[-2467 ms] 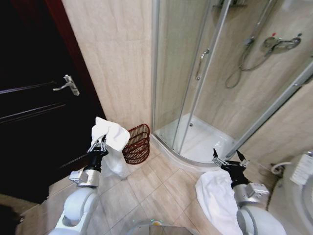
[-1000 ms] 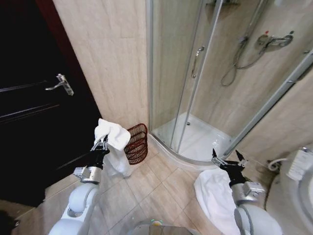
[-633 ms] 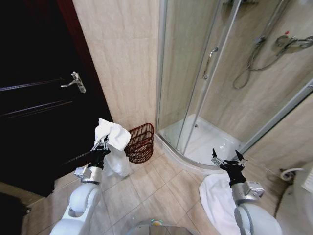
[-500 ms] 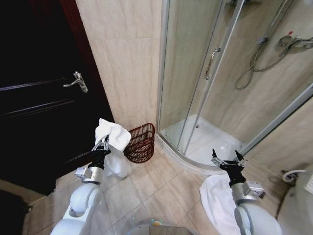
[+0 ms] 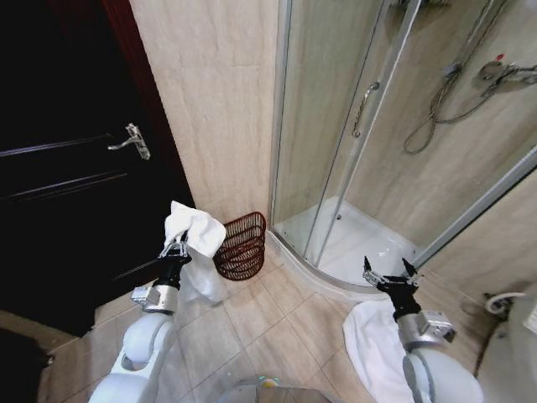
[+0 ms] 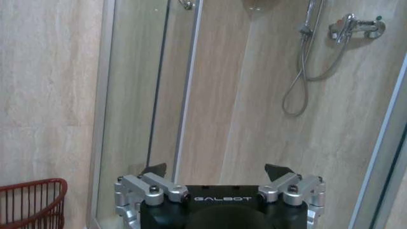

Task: Discard the used towel into the hamper.

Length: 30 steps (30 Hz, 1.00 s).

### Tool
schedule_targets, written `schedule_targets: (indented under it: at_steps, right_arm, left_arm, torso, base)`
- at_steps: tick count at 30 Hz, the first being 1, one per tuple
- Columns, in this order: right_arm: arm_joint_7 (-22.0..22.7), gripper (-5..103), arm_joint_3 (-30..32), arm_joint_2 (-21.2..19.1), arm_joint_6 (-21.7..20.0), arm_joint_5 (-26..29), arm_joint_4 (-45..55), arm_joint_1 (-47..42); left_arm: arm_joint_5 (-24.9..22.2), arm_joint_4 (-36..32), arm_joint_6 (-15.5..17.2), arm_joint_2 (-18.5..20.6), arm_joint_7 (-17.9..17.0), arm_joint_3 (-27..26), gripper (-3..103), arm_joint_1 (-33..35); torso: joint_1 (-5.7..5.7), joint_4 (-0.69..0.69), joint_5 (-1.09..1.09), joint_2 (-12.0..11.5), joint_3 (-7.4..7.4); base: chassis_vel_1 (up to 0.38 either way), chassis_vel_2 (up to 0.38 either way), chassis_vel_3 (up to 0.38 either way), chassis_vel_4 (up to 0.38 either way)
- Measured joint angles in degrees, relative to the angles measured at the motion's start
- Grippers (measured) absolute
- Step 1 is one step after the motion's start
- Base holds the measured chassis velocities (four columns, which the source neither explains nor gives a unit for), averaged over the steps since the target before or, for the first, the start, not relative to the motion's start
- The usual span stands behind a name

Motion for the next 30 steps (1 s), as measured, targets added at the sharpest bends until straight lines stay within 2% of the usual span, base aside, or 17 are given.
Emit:
schedule_targets:
  at_steps: [13,21,25,27,29,30]
  right_arm:
    - [0.4,100,-0.6,0.0,0.0,-0.1,-0.5,1.0]
    - [0.8,100,-0.7,0.1,0.3,0.0,-1.1,1.0]
    - [0.8,100,-0.7,0.1,0.6,-0.1,-2.2,1.2]
    - [0.9,100,-1.2,0.2,0.7,-0.9,-3.0,1.4]
    - [0.9,100,-1.5,0.3,0.7,-1.6,-3.4,1.6]
    - [0.9,100,-1.5,0.3,0.7,-1.6,-3.4,1.6]
  left_arm:
    - [-0.4,0.1,0.1,0.6,0.0,0.2,7,-0.5]
    - [-1.2,0.6,0.9,2.5,0.1,1.8,7,-2.1]
    - [-2.8,1.1,2.4,5.5,0.0,5.0,7,-5.0]
    - [-4.8,2.4,4.0,9.2,-0.8,8.4,7,-10.3]
    - [-7.0,3.3,5.4,11.4,-1.5,10.6,7,-14.5]
    - [-7.0,3.3,5.4,11.4,-1.5,10.6,7,-14.5]
  torso:
    - [0.01,0.00,0.00,0.0,0.01]
    - [0.02,0.00,-0.01,0.0,0.02]
    - [0.02,0.01,0.00,0.0,0.02]
    - [0.01,0.00,0.00,0.0,0.02]
    - [0.01,0.00,0.00,0.0,0.02]
    - [0.01,0.00,0.00,0.0,0.02]
  base:
    - [-0.063,0.071,0.074,-0.066]
    - [-0.059,0.055,0.059,-0.065]
    - [0.000,0.000,0.000,0.000]
    - [0.000,0.000,0.000,0.000]
    - [0.000,0.000,0.000,0.000]
    - [0.000,0.000,0.000,0.000]
